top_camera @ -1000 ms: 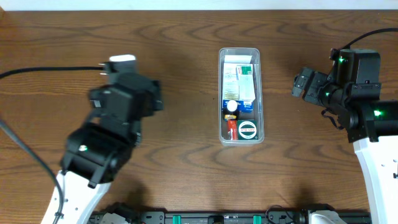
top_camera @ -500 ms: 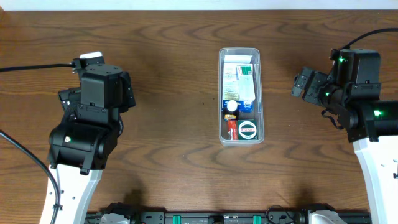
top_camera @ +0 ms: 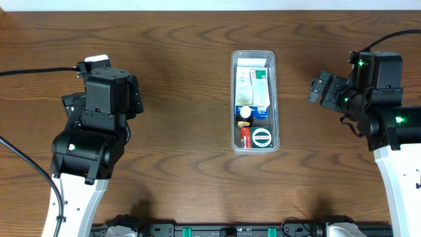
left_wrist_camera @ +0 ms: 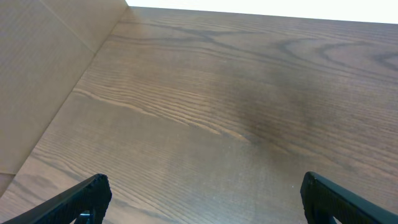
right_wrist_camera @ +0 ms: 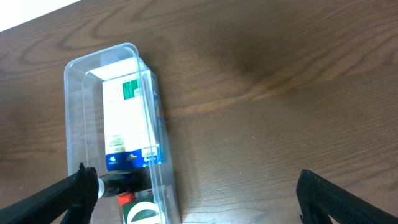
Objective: Pack container
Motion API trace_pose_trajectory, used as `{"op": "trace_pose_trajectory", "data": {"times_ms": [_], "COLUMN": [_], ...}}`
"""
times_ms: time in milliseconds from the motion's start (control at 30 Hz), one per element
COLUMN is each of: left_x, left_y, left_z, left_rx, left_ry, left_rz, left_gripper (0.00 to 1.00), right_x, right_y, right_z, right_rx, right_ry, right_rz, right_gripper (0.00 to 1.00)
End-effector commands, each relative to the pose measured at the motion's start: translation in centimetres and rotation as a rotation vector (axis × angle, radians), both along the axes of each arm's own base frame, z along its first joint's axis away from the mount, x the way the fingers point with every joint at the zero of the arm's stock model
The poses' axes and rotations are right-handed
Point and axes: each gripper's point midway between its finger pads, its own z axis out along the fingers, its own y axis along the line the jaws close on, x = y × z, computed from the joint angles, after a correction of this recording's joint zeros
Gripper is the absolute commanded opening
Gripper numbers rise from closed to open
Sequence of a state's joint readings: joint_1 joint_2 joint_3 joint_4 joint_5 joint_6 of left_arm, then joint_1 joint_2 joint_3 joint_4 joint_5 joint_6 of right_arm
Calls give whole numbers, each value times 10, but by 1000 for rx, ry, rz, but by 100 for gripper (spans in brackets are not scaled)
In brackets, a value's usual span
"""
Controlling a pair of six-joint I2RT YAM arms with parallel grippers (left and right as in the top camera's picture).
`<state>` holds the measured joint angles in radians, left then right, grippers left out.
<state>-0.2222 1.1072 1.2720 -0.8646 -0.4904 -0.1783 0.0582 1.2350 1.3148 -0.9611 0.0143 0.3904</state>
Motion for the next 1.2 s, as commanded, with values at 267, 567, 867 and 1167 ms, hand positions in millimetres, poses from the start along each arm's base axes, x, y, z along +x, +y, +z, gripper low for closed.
{"op": "trace_pose_trajectory", "data": {"times_ms": [267,567,867,1167], "left_x": [0,0,0,0], "left_y": [5,5,5,5], "left_z": [3,3,3,3], "left_rx": [22,22,22,22], "left_ry": [2,2,2,2], "left_rz": [11,11,11,11], "left_gripper": [98,98,98,98], "right_x": [-19,-38,-86,-115], "right_y": [-9,-10,-14,-18], "right_z": [-8,36,66,-4], "right_rx": [-71,-210,-326,-347], "right_ry": [79,-87,-268,-355], "right_rz": [23,180,248,227], "right_gripper": [99,99,99,99]}}
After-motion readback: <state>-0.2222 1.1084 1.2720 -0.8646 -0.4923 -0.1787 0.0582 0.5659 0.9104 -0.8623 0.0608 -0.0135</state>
